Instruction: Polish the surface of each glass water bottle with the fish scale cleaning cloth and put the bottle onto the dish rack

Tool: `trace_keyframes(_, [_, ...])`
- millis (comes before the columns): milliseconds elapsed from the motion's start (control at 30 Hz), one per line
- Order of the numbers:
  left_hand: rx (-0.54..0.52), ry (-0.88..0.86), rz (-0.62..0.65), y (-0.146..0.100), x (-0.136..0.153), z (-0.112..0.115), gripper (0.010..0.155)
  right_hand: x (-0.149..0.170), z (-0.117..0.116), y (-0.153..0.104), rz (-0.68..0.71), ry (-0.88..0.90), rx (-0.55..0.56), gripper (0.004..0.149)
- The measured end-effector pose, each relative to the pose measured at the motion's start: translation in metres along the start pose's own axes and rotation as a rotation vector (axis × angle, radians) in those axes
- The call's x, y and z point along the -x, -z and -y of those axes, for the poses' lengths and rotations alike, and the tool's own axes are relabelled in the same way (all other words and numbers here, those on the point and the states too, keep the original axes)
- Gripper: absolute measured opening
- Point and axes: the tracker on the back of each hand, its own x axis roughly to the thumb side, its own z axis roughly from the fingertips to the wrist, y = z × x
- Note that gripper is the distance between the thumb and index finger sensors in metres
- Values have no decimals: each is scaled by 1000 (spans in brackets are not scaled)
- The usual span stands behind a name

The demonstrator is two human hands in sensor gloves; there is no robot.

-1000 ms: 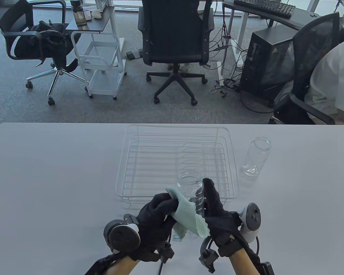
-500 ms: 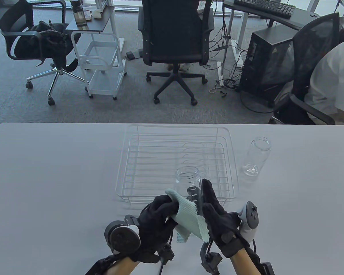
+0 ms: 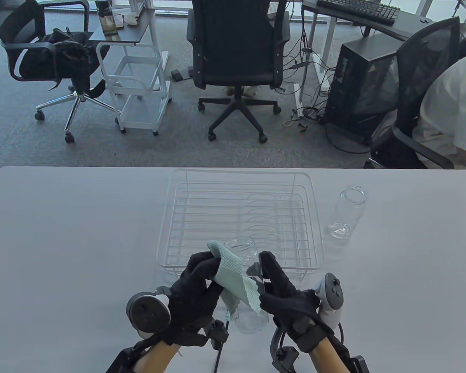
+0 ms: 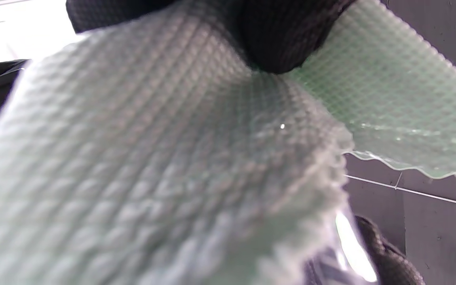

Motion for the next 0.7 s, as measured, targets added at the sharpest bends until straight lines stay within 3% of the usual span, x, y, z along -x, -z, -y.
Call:
trace_keyframes(167, [84,95,76,-5,-9,15,40,-6,4,-2,74,-51,109,90])
trace_keyframes(367, [184,190,144,-14,-16,34,40,-14,14,-4,121,-41,223,94])
trace_keyframes(633, [136,141,126,-11,-18,30,41,-12,5,-1,73,-35,100,92])
trace_keyframes(700, [109,120,106,-11,-16,26,41,-7,5,-2,50,-38,63,85])
